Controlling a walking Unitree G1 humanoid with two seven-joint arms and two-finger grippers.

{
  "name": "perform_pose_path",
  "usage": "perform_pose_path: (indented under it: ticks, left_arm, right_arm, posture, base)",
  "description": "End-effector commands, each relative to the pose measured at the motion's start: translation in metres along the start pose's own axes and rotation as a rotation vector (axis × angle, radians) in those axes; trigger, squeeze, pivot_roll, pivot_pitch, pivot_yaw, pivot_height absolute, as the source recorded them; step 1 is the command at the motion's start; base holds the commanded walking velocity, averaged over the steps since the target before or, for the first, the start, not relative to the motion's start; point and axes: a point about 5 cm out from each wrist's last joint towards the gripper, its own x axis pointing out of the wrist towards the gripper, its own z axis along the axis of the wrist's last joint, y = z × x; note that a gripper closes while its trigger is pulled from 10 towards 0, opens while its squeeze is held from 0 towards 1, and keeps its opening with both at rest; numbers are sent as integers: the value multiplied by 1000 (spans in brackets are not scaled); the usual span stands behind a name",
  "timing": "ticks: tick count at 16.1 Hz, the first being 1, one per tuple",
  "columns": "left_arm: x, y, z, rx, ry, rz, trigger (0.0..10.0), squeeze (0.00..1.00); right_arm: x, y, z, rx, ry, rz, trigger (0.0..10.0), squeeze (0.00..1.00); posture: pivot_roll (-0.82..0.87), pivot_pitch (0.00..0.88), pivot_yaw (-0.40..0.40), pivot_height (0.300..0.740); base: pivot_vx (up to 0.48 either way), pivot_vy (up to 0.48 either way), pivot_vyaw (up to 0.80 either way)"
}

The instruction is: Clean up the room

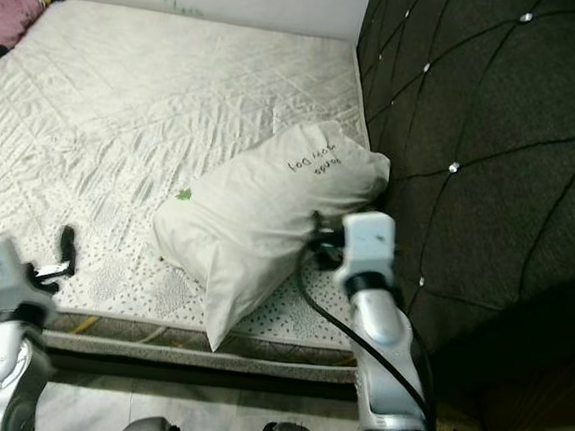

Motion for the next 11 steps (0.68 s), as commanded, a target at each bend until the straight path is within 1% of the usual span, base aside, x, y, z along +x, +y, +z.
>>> perform_pose_path:
  ticks: [1,3,4,6,7,8,9,11]
  left_arm:
    - [-1,-2,3,1,-12,-5,10000,0]
    - [1,-6,2,-4,-11,-35,10000,0]
    - [1,-6,2,27,-23,-63,10000,0]
    - [0,-1,-5,52,4,-48,10000,0]
    - [0,0,-7,50,14,-43,10000,0]
    - [2,-4,-6,57,12,-48,10000,0]
    - [3,-7,-6,43,16,-67,10000,0]
    - [4,-9,-6,44,18,-74,10000,0]
  right_arm:
    - [-2,-1,-1,22,17,-10,10000,0]
    - [-1,-2,-4,41,30,-17,10000,0]
    - [-3,-1,-5,50,32,-16,10000,0]
    - [-6,0,-3,77,28,-20,10000,0]
    - [-5,1,-3,72,26,-15,10000,0]
    - [-5,4,-2,66,18,-3,10000,0]
    - [-5,6,-2,61,17,9,10000,0]
    - [-5,7,-2,64,22,13,10000,0]
  posture:
    - [48,112,-30,740]
    - [49,108,-25,740]
    - [48,104,-17,740]
    - [45,100,-2,740]
    - [43,98,5,740]
    - [44,98,6,740]
    - [43,97,10,740]
    - [43,97,10,740]
  base:
    - [0,0,-700]
    - [0,0,-800]
    - [0,0,-800]
    - [0,0,-800]
    - [0,0,0]
    - [0,0,0]
    - [0,0,0]
    - [0,0,0]
